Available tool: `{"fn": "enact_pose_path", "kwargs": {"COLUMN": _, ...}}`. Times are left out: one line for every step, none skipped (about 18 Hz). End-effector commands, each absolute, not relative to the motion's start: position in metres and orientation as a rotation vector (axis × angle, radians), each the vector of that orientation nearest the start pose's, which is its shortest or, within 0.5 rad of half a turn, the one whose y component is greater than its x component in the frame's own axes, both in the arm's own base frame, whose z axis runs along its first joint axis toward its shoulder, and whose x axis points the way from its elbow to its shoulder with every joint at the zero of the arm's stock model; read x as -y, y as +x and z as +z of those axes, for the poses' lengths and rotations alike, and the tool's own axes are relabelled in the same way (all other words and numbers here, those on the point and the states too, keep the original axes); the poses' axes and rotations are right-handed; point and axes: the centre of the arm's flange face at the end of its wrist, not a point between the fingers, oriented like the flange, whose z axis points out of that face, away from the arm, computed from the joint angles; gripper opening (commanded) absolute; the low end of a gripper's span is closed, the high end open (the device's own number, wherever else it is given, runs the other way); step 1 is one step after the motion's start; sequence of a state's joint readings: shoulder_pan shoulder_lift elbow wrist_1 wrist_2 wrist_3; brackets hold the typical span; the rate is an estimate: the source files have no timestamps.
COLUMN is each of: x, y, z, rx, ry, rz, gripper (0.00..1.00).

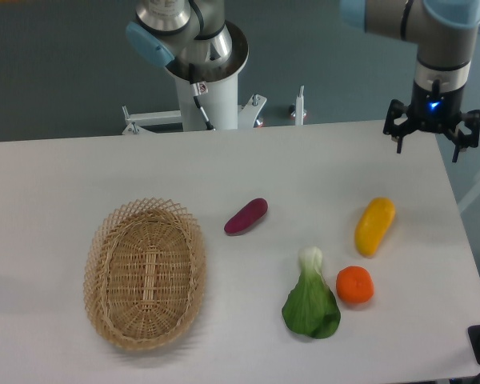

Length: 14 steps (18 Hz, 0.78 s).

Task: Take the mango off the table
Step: 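Lower the open gripper down over the yellow mango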

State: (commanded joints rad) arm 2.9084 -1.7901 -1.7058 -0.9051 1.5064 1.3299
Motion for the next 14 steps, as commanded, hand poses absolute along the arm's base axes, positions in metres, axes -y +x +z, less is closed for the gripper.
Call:
{"fn": "enact_pose_path", "kwargs": {"x": -0.272, "y": -0.538, "z": 0.376, "rx": -0.004, "ry": -2.976, "rz": 0.429, "gripper": 1.00}}
{"fn": "enact_pose_path", "kwargs": {"x": -0.273, "y": -0.540, "z": 0.369, "rx": -0.003, "ry": -2.980, "rz": 0.416, "gripper": 1.00}}
{"fn": "enact_pose_path", "kwargs": {"x": -0.273, "y": -0.540, "z": 0.364, "rx": -0.001, "ry": -2.982, "rz": 0.404, "gripper": 1.00}}
{"fn": "enact_pose_path", "kwargs": {"x": -0.273, "y": -0.540, "z": 0.360, "rx": 0.002, "ry": -2.983, "rz": 0.397, "gripper": 1.00}}
{"fn": "enact_pose_path", "kwargs": {"x": -0.272, "y": -0.542, "z": 0.356, "rx": 0.002, "ry": -2.983, "rz": 0.402, "gripper": 1.00}}
{"fn": "enact_pose_path", "kwargs": {"x": -0.273, "y": -0.544, "z": 0.351, "rx": 0.001, "ry": -2.980, "rz": 0.406, "gripper": 1.00}}
{"fn": "enact_pose_path", "kwargs": {"x": -0.273, "y": -0.546, "z": 0.346, "rx": 0.006, "ry": -2.983, "rz": 0.395, "gripper": 1.00}}
{"fn": "enact_pose_path", "kwargs": {"x": -0.274, "y": -0.549, "z": 0.334, "rx": 0.005, "ry": -2.991, "rz": 0.366, "gripper": 1.00}}
{"fn": "enact_pose_path", "kwargs": {"x": -0.275, "y": -0.548, "z": 0.327, "rx": 0.008, "ry": -2.997, "rz": 0.339, "gripper": 1.00}}
{"fn": "enact_pose_path", "kwargs": {"x": -0.280, "y": -0.546, "z": 0.318, "rx": -0.001, "ry": -2.999, "rz": 0.320, "gripper": 1.00}}
{"fn": "enact_pose_path", "kwargs": {"x": -0.285, "y": -0.545, "z": 0.311, "rx": 0.012, "ry": -2.997, "rz": 0.299, "gripper": 1.00}}
{"fn": "enact_pose_path", "kwargs": {"x": -0.288, "y": -0.546, "z": 0.306, "rx": 0.030, "ry": -2.993, "rz": 0.286, "gripper": 1.00}}
{"fn": "enact_pose_path", "kwargs": {"x": -0.290, "y": -0.546, "z": 0.302, "rx": 0.048, "ry": -2.986, "rz": 0.281, "gripper": 1.00}}
{"fn": "enact_pose_path", "kwargs": {"x": -0.292, "y": -0.548, "z": 0.296, "rx": 0.077, "ry": -2.974, "rz": 0.263, "gripper": 1.00}}
